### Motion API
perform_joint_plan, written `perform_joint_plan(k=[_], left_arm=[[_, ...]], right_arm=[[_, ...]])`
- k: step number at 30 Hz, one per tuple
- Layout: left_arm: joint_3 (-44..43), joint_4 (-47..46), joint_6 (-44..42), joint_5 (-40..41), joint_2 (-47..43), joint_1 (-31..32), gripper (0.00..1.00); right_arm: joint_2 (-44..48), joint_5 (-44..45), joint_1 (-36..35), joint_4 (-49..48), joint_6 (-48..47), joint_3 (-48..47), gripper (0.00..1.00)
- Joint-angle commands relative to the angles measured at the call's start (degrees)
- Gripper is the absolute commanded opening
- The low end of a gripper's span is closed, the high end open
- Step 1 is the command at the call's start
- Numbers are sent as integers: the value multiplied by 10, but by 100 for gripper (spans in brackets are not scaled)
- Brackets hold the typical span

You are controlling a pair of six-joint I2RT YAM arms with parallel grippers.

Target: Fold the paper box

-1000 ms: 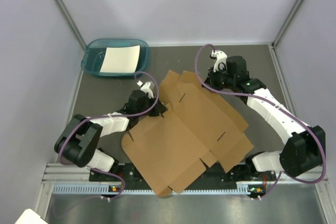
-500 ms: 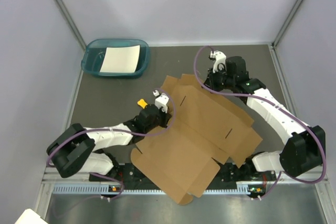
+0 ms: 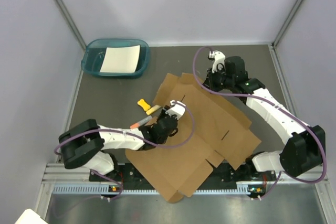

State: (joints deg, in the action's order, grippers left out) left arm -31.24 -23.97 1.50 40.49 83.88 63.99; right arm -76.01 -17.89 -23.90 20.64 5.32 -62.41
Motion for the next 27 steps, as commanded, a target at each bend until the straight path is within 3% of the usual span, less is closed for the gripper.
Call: perform_joint_plan(k=[1,3,9,11,15,18,21,27], left_arm=[[-55,25,10,81,-63,-1,48],[-79,53,21,73,-103,-3,60],[-123,68,37,20,-200,-27,81],[-129,50,56,-75,-212,-56,82],[-164,39,119,-270,-182,-196,83],[-197,32,106,-375,-139,-228,83],[-212,22,76,-449,-114,-229,82],[-226,11,55,-488,-78,-234,82]], right_arm=[[2,12,-6,22,-6,-38,0],[1,12,-6,33,-15,-45,0],[2,16,-11,38,-31,-41,0],[6,22,-18,38,-36,-39,0],[7,24,-35,46,-43,-43,0],[8,22,-40,48,-45,-42,0],[9,20,-41,50,-48,-41,0],[11,14,-42,52,-47,-45,0]])
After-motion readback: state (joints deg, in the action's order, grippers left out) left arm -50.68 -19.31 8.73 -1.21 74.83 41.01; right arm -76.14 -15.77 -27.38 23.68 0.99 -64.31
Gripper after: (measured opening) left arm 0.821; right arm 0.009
